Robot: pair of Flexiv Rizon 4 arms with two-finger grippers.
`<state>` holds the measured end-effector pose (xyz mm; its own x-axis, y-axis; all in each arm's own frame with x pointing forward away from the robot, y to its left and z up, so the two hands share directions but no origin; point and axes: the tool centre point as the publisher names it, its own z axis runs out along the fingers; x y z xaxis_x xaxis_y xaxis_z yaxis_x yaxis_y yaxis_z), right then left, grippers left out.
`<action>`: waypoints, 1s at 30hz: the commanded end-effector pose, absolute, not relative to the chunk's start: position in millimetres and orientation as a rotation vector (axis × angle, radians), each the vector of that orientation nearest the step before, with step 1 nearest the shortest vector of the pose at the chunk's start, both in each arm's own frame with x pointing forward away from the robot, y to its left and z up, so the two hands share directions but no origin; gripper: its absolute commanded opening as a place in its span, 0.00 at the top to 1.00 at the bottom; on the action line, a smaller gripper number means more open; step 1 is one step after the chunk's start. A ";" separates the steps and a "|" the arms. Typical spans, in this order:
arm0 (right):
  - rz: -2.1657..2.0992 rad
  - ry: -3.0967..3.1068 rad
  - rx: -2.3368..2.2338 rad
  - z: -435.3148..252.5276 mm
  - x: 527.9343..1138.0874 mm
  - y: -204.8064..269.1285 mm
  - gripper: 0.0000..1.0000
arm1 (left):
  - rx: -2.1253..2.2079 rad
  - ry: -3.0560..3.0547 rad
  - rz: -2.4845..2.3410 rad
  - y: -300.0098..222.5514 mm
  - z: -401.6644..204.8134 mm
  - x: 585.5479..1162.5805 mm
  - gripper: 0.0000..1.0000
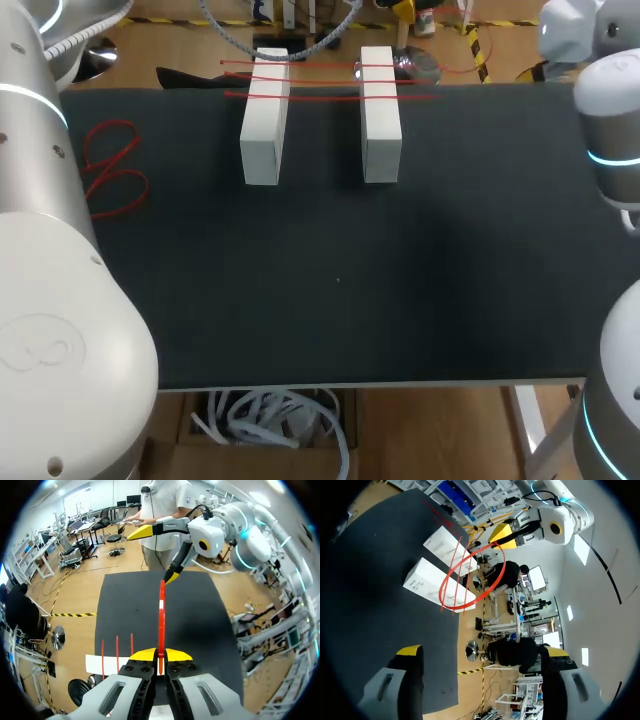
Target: Grab the tape and strap the tape.
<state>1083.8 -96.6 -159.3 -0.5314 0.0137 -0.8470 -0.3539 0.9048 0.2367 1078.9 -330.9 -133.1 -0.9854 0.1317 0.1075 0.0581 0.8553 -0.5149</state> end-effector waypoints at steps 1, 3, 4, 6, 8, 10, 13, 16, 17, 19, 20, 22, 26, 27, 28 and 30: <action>0.474 2.094 -0.248 -157.6 1082.3 -97.5 0.00 | -0.076 -2.936 0.706 -315.2 -130.0 1082.6 1.00; 0.474 2.094 -0.248 -157.6 1082.3 -97.5 0.00 | 0.036 -2.968 0.665 -294.5 -129.9 1084.1 1.00; 0.474 2.094 -0.248 -157.6 1082.3 -97.5 0.00 | 0.112 -2.988 0.640 -280.6 -129.3 1083.8 1.00; 0.474 2.094 -0.248 -157.6 1082.3 -97.5 0.00 | 0.301 -3.041 0.551 -247.0 -127.0 1080.2 1.00; 0.474 2.094 -0.248 -157.6 1082.3 -97.5 0.00 | 0.547 -3.067 0.501 -209.3 -122.6 1072.6 1.00; 0.474 2.094 -0.248 -157.6 1082.3 -97.5 0.00 | 0.794 -3.084 0.438 -170.2 -116.1 1060.5 1.00; 0.474 2.094 -0.248 -157.6 1082.3 -97.5 0.00 | 1.111 -3.066 0.332 -121.8 -109.3 1041.1 1.00; 0.474 2.094 -0.248 -157.6 1082.3 -97.5 0.00 | 1.389 -2.996 0.227 -79.5 -105.4 1019.3 1.00; 0.474 2.094 -0.248 -157.6 1082.3 -97.5 0.00 | 1.473 -2.965 0.208 -67.7 -104.7 1012.3 1.00; 0.474 2.094 -0.248 -157.6 1082.3 -97.5 0.00 | 1.594 -2.920 0.156 -48.0 -103.5 999.2 1.00; 0.474 2.094 -0.248 -157.6 1082.3 -97.5 0.00 | 1.638 -2.889 0.137 -39.3 -104.4 994.2 1.00; 0.474 2.094 -0.248 -157.6 1082.3 -97.5 0.00 | 1.709 -2.847 0.093 -19.8 -106.2 984.9 1.00; 0.474 2.094 -0.248 -157.6 1082.3 -97.5 0.00 | 1.770 -2.789 -0.031 7.8 -112.7 975.7 1.00; 0.474 2.094 -0.248 -157.6 1082.3 -97.5 0.00 | 1.778 -2.771 -0.055 13.7 -116.2 975.1 1.00; 0.474 2.094 -0.248 -157.6 1082.3 -97.5 0.00 | 1.759 -2.766 -0.082 19.1 -122.0 975.8 1.00; 0.474 2.094 -0.248 -157.6 1082.3 -97.5 0.00 | 1.737 -2.792 -0.050 29.4 -131.0 978.2 1.00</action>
